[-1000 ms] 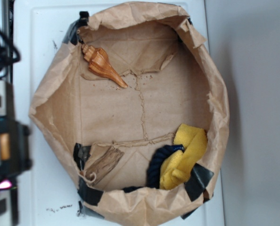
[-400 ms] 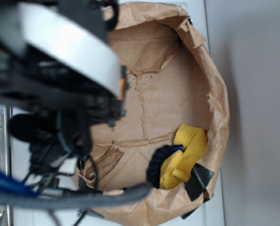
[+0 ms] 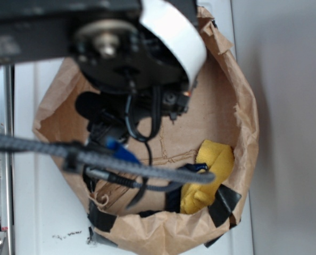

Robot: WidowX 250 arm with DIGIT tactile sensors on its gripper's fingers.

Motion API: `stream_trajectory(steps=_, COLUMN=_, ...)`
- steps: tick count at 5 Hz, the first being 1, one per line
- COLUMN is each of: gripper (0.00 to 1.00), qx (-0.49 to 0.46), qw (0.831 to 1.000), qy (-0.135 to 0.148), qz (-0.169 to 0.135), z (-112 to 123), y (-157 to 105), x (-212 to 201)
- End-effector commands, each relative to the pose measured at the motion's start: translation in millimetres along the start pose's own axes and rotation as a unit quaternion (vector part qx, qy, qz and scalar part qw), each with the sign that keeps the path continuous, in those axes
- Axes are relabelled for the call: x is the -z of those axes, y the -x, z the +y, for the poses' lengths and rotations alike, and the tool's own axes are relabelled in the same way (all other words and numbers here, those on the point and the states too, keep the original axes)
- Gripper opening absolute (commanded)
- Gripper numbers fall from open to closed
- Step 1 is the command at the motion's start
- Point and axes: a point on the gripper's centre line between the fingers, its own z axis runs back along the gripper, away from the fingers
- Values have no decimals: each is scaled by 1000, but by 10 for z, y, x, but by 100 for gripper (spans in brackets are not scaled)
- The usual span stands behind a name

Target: Grab the shell.

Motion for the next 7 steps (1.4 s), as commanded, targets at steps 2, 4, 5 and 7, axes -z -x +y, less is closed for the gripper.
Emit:
stream_trajectory(steps=2, gripper=100, qx=25, qw=1000, qy=-6, qz=3, z=31, y=579, x=325)
stream_trajectory(steps=4, gripper=100, qx=25, qw=1000, qy=-6, qz=3, z=31, y=579, x=325)
stream_trajectory(steps=5, gripper=100, qx=25, qw=1000, qy=-6, qz=3, z=31, y=579, x=325)
stream_trajectory(steps=7, gripper=100, qx=20, qw=999, qy=13, qz=-22, z=143, y=348, x=366)
